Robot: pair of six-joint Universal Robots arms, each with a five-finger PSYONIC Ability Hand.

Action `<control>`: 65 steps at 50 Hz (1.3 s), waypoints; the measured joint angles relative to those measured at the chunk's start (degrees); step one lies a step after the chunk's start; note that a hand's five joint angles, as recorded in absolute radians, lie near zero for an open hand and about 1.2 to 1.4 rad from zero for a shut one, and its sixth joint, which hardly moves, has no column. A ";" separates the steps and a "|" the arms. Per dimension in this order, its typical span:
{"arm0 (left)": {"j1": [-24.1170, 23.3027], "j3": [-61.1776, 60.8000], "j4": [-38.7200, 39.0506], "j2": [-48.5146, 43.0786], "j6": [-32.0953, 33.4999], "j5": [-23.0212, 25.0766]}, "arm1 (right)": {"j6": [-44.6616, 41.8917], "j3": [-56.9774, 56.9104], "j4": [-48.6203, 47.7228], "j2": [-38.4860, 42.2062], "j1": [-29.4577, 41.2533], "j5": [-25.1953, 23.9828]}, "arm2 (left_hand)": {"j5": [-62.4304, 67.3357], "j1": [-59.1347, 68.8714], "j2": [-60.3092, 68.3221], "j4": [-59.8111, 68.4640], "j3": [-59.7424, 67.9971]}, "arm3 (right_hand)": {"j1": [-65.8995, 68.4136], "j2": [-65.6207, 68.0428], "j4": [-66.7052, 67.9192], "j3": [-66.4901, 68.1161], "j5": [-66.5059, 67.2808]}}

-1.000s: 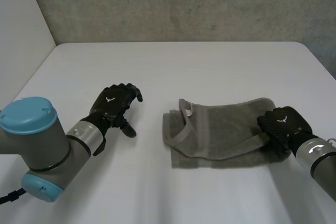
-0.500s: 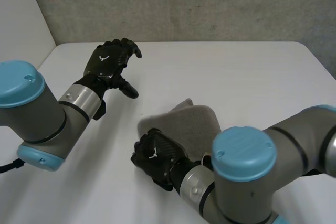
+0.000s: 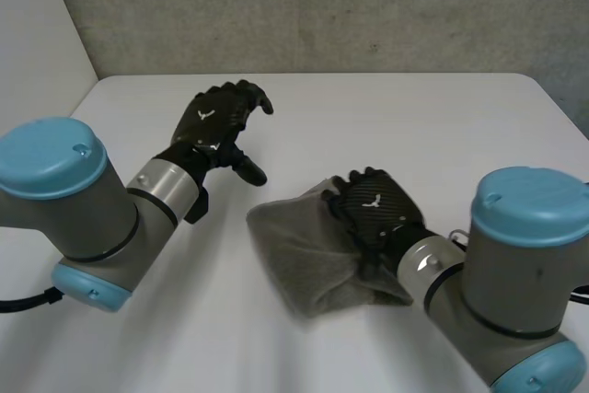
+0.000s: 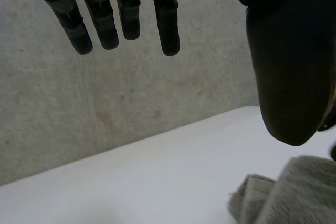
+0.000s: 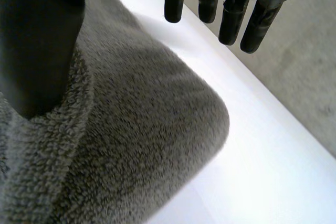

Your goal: Fold the towel.

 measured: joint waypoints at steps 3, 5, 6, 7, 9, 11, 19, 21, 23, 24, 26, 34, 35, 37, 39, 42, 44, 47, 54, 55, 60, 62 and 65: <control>-0.70 -0.21 -1.30 -0.21 -0.33 0.00 | 2.00 0.86 -0.06 -0.01 -2.75 -1.21 | 0.01 0.00 0.00 0.00 0.00 | -0.01 0.00 0.00 0.00 0.00; -1.17 -0.27 -2.32 -0.53 -0.36 -0.01 | 3.81 1.22 -0.06 0.02 -4.38 -2.24 | -0.04 0.00 -0.01 0.00 0.00 | -0.01 0.00 0.00 -0.01 0.00; -1.52 -0.31 -3.04 -0.80 -0.32 -0.01 | 5.07 1.37 -0.06 0.05 -5.30 -2.85 | -0.05 -0.09 -0.03 -0.01 -0.05 | -0.01 0.00 0.00 -0.01 0.00; -1.64 -0.32 -3.31 -0.91 -0.29 -0.01 | 5.82 1.44 -0.06 0.06 -5.78 -3.22 | -0.05 -0.12 -0.04 -0.01 -0.13 | -0.02 0.00 0.00 -0.01 0.00; -2.30 -0.41 -4.58 -1.58 -0.11 -0.03 | 8.59 1.69 -0.04 0.07 -7.26 -4.57 | -0.08 -0.13 -0.08 -0.02 -0.21 | -0.02 0.00 0.00 -0.05 0.00; -2.67 -0.54 -5.23 -2.02 0.02 -0.03 | 10.27 1.90 -0.02 0.01 -8.04 -5.44 | -0.14 -0.13 -0.14 -0.02 -0.21 | -0.03 0.00 0.00 -0.05 0.00; -3.23 -1.43 -5.98 -2.85 0.31 -0.04 | 13.97 3.97 -0.40 -1.12 -10.49 -7.60 | -0.25 -0.13 -0.27 -0.04 -0.22 | -0.05 0.00 0.00 -0.05 0.00; -3.22 -1.53 -5.96 -2.85 0.33 -0.03 | 13.96 4.46 -0.53 -1.32 -10.74 -7.82 | -0.41 -0.41 -0.47 -0.45 -0.60 | -0.05 0.00 0.00 -0.05 0.00; -3.19 -1.61 -5.94 -2.84 0.33 -0.03 | 13.84 4.87 -0.63 -1.47 -10.88 -8.06 | -0.54 -0.74 -0.63 -0.87 -1.00 | -0.05 0.00 0.00 -0.05 0.00; -3.17 -1.65 -5.93 -2.83 0.35 -0.03 | 13.73 5.07 -0.67 -1.56 -10.92 -8.22 | -0.58 -0.75 -0.65 -0.89 -1.03 | -0.06 0.00 0.00 -0.05 0.00; -3.12 -1.71 -5.94 -2.81 0.38 -0.01 | 13.54 5.28 -0.72 -1.67 -10.91 -8.41 | -0.59 -0.75 -0.66 -0.90 -1.03 | -0.06 0.00 0.00 -0.05 0.00; -3.06 -2.66 -5.97 -2.75 0.64 0.68 | 13.21 5.25 -0.49 -1.95 -10.87 -8.59 | -0.58 -0.75 -0.67 -0.90 -1.02 | -0.23 0.00 -0.01 -0.28 0.00; -3.06 -2.74 -5.97 -2.76 0.66 0.74 | 13.20 5.20 -0.43 -1.99 -10.87 -8.57 | -0.58 -0.75 -0.67 -0.90 -1.03 | -0.23 0.00 -0.01 -0.28 0.00; -3.09 -3.18 -5.99 -2.79 0.74 1.03 | 13.16 4.95 0.05 -2.38 -10.89 -8.57 | -0.58 -0.75 -0.67 -0.90 -1.02 | -0.23 0.00 -0.01 -0.28 0.00; -3.11 -3.42 -6.04 -2.87 0.94 1.29 | 13.10 4.76 0.69 -2.85 -10.90 -8.78 | -0.58 -0.75 -0.67 -0.90 -1.02 | -0.24 0.00 -0.01 -0.28 0.00; -3.15 -3.67 -6.34 -3.15 1.88 1.92 | 12.86 4.39 2.71 -4.06 -10.94 -9.87 | -0.55 -0.75 -0.67 -0.90 -1.02 | -0.24 0.00 -0.01 -0.28 0.00; -3.19 -3.69 -7.03 -3.40 3.55 2.60 | 12.52 3.90 5.28 -5.30 -11.09 -11.42 | -0.52 -0.75 -0.67 -0.90 -1.02 | -0.25 0.00 -0.01 -0.28 0.00; -3.22 -3.50 -8.68 -3.60 6.69 3.44 | 12.12 2.96 9.06 -6.76 -11.67 -13.39 | -0.52 -0.75 -0.67 -0.90 -1.02 | -0.25 0.00 -0.01 -0.29 0.00; -3.32 -3.01 -13.63 -3.60 14.92 4.46 | 11.67 0.40 17.66 -9.49 -15.23 -16.18 | -0.50 -0.75 -0.67 -0.90 -1.02 | -0.25 -0.01 -0.01 -0.29 0.00; -3.37 -2.98 -14.29 -3.66 16.33 4.53 | 11.66 -0.08 18.94 -9.96 -16.31 -16.41 | -0.25 -0.75 -0.66 -0.89 -1.02 | -0.25 0.00 -0.01 -0.29 0.00; -3.70 -2.77 -15.09 -4.46 18.94 4.53 | 11.69 -1.43 21.52 -11.19 -20.28 -16.77 | 1.45 -0.49 -0.35 -0.67 -0.73 | -0.26 0.00 -0.01 -0.29 0.00; -4.03 -2.47 -15.08 -5.13 19.34 4.48 | 11.70 -1.70 21.77 -11.40 -21.65 -16.75 | 2.69 -0.37 -0.07 -0.61 -0.56 | -0.26 -0.01 -0.01 -0.29 0.00; -4.70 -1.81 -15.00 -6.22 19.59 4.36 | 11.68 -1.89 21.68 -11.42 -23.35 -16.63 | 3.74 0.46 0.63 -0.60 0.23 | -0.26 -0.01 -0.01 -0.29 0.00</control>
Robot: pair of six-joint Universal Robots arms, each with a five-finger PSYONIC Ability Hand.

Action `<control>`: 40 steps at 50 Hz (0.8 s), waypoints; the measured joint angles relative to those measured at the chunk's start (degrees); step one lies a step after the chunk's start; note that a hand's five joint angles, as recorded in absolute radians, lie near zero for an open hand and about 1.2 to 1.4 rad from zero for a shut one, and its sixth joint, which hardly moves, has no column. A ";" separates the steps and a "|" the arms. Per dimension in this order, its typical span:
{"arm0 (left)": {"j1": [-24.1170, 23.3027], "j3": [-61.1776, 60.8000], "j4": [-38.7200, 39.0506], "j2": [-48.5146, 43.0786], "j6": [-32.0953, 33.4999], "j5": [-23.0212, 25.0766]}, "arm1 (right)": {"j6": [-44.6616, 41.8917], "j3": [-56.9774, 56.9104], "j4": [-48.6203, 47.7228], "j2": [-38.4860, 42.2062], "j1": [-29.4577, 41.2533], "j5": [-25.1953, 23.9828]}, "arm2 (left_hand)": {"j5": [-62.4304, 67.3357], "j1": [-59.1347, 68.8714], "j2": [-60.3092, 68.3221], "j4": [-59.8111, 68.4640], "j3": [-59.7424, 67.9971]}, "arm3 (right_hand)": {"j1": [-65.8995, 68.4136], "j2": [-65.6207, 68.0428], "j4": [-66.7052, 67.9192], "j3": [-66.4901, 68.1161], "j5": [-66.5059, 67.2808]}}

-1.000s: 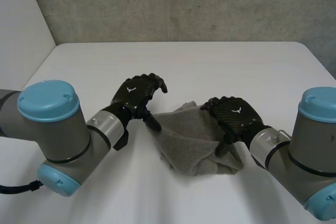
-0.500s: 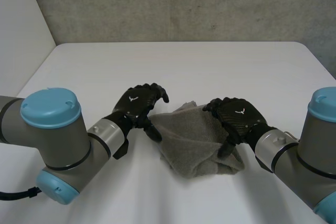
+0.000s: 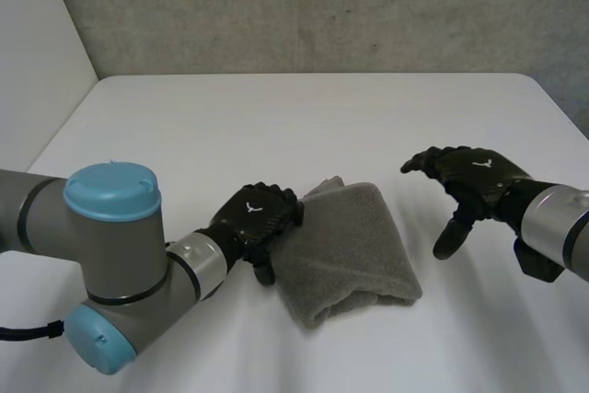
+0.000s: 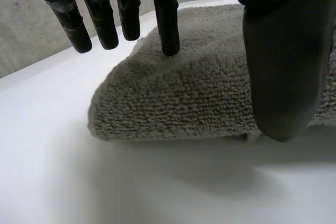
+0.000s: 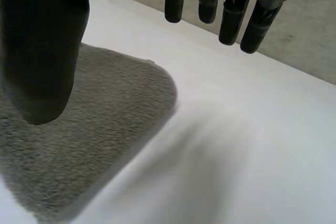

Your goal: Fold the towel.

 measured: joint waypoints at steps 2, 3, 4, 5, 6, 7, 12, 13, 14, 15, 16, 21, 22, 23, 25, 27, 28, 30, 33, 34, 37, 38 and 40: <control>-0.37 0.40 0.06 -0.58 0.24 -0.10 | -0.05 -0.02 -0.22 0.18 -0.63 0.06 | 0.33 0.52 0.38 0.22 0.44 | 0.00 0.00 0.00 0.00 0.00; -0.54 0.61 0.08 -0.86 0.49 -0.15 | -0.10 -0.01 -0.46 0.45 -0.99 0.11 | 0.88 1.26 1.03 0.91 1.02 | 0.00 0.00 0.00 0.00 0.00; -0.74 0.82 0.11 -1.17 0.91 -0.23 | -0.18 0.01 -0.77 0.84 -1.32 0.15 | 2.33 2.78 2.43 2.66 2.55 | 0.00 0.00 0.00 0.00 0.00; -0.81 0.89 0.11 -1.29 1.17 -0.26 | -0.21 0.02 -0.90 1.01 -1.43 0.16 | 2.81 3.57 2.89 3.17 3.03 | 0.00 0.00 0.00 0.00 0.00; -0.94 1.00 0.12 -1.50 1.81 -0.33 | -0.29 0.04 -1.20 1.45 -1.63 0.21 | 6.36 7.43 6.57 7.03 6.71 | 0.00 0.00 0.00 0.00 0.00; -0.99 1.04 0.12 -1.58 2.17 -0.36 | -0.33 0.07 -1.40 1.77 -1.74 0.23 | 7.74 8.78 8.39 8.55 8.52 | 0.00 0.00 0.00 0.00 0.00; -1.25 1.26 0.14 -1.83 5.35 -0.52 | -0.56 0.10 -2.29 3.38 -2.01 0.35 | 35.61 35.54 37.95 38.60 37.80 | 0.00 0.00 0.00 0.00 0.00; -1.29 1.36 0.14 -1.81 5.86 -0.53 | -0.59 0.10 -2.41 3.59 -2.01 0.37 | 41.67 42.37 45.13 44.98 44.87 | 0.00 0.00 0.00 0.00 0.00; -1.39 1.61 0.17 -1.77 6.25 -0.56 | -0.62 0.11 -2.51 3.74 -2.01 0.39 | 49.60 49.93 53.04 53.82 52.61 | 0.00 0.00 0.00 0.00 0.00; -1.44 1.75 0.17 -1.75 6.37 -0.57 | -0.63 0.10 -2.55 3.80 -2.00 0.39 | 51.99 52.04 55.18 56.10 54.79 | 0.00 0.00 0.00 0.00 0.00; -1.66 2.25 0.18 -1.70 6.62 -0.59 | -0.64 0.09 -2.64 3.88 -2.00 0.42 | 55.04 53.96 57.61 59.39 57.59 | 0.00 0.00 0.00 0.00 0.00; -3.61 6.73 0.34 -1.55 6.93 -0.67 | -0.66 0.02 -3.15 3.98 -2.00 0.67 | 55.45 54.26 57.94 60.44 57.99 | -0.01 0.00 0.00 0.00 0.00; -4.39 8.45 0.41 -1.61 6.95 -0.68 | -0.66 0.02 -3.33 3.99 -2.00 0.76 | 55.45 54.27 57.96 60.44 58.06 | -0.01 0.00 0.00 0.00 0.00; -5.20 10.19 0.49 -1.69 6.96 -0.67 | -0.67 0.01 -3.53 4.00 -2.02 0.85 | 55.45 54.27 58.13 60.45 58.17 | -0.01 0.00 0.00 0.00 0.00; -6.99 13.77 0.69 -2.19 6.98 -0.65 | -0.66 0.01 -3.89 4.04 -2.13 0.98 | 55.45 54.43 58.35 60.48 58.38 | -0.01 0.00 0.00 0.00 0.00; -9.18 17.87 0.86 -3.08 6.97 -0.67 | -0.66 0.01 -4.30 4.11 -2.37 1.09 | 55.46 54.54 58.52 60.66 58.55 | -0.01 0.00 0.00 0.00 0.00; -10.67 20.49 0.93 -3.82 6.92 -0.69 | -0.66 0.02 -4.55 4.17 -2.57 1.13 | 55.46 54.55 58.60 60.66 58.59 | -0.01 0.00 0.00 0.00 0.00; -13.70 25.67 0.92 -5.49 6.77 -0.74 | -0.66 0.04 -5.04 4.34 -3.10 1.21 | 55.46 54.60 58.71 60.66 58.60 | -0.01 0.00 0.00 0.00 0.00; -17.13 31.02 0.78 -7.37 6.57 -0.80 | -0.66 0.05 -5.50 4.60 -3.91 1.23 | 55.46 54.78 58.76 60.66 58.68 | -0.01 0.00 0.00 0.00 0.00; -18.21 32.46 0.71 -7.90 6.49 -0.82 | -0.67 0.05 -5.63 4.71 -4.28 1.23 | 55.46 54.79 58.78 60.66 58.72 | -0.01 0.00 0.00 0.00 0.00; -19.89 33.36 0.51 -8.20 6.25 -0.85 | -0.80 0.00 -5.91 4.94 -5.31 1.23 | 55.46 54.80 58.79 60.67 58.78 | -0.01 0.00 0.00 0.00 0.00; -19.96 32.95 0.52 -8.04 6.19 -0.83 | -0.87 -0.01 -5.95 4.98 -5.48 1.23 | 55.46 54.81 58.79 60.67 58.77 | -0.01 0.00 0.00 0.00 0.00; -19.31 30.16 0.76 -7.04 5.98 -0.73 | -1.25 -0.05 -6.04 5.10 -6.02 1.21 | 55.46 54.81 58.79 60.67 58.80 | -0.01 0.00 0.00 0.00 0.00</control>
